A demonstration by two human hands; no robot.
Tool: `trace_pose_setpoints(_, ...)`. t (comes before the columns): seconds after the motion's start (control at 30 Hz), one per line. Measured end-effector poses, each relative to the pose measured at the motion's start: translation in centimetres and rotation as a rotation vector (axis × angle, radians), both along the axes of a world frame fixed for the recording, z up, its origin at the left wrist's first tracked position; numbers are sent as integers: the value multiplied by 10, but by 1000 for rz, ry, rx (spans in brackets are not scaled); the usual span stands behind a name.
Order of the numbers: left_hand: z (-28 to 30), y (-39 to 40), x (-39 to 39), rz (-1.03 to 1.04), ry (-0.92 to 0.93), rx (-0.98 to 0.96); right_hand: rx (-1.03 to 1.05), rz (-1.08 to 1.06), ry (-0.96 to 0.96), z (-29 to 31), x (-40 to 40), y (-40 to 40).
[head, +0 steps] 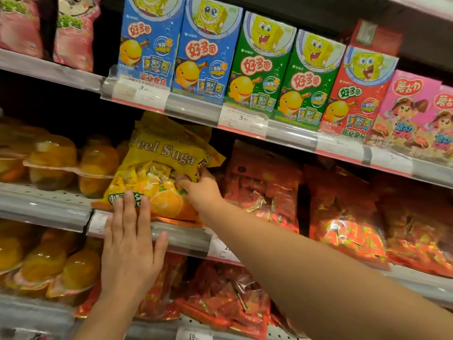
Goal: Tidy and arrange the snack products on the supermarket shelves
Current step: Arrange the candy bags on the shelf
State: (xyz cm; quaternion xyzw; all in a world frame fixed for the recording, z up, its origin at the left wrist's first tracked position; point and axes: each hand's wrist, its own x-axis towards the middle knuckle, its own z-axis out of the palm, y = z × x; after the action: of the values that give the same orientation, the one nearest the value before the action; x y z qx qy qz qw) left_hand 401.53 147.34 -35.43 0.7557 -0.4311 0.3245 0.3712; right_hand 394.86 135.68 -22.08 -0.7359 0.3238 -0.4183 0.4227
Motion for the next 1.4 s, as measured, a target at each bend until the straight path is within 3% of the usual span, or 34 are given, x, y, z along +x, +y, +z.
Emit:
trace_pose_setpoints(0.1, 1, 1, 0, 0, 8, 8, -25, 7, 134, 4, -10, 0)
trace_pose_setpoints(0.17, 2, 2, 0, 5, 9, 17, -137, -150, 263, 15, -22, 7)
trace_pose_setpoints(0.27, 2, 2, -1, 10, 14, 20, -675, -439, 327, 22, -44, 23)
trace_pose_setpoints(0.3, 3, 1, -1, 12, 11, 18, -868, -452, 322, 21, -48, 25)
trace_pose_setpoints(0.37, 2, 1, -1, 13, 7, 16, -1034, -434, 381, 18, -48, 20)
trace_pose_setpoints(0.5, 1, -1, 0, 24, 9, 1, -818, -269, 521, 17, -37, 2)
trace_pose_setpoints(0.83, 1, -3, -1, 16, 14, -35, -707, 64, 835, 34, -18, -45)
trace_pose_setpoints(0.97, 1, -1, -2, 16, 17, -17, -695, 98, 806, 36, -25, -46)
trace_pose_setpoints(1.23, 2, 1, -3, 14, 21, -4, -1183, 95, 599, 3, -158, 9)
trace_pose_setpoints(1.4, 2, 0, -4, 14, 20, -8, -1174, -149, 628, -59, -270, 4)
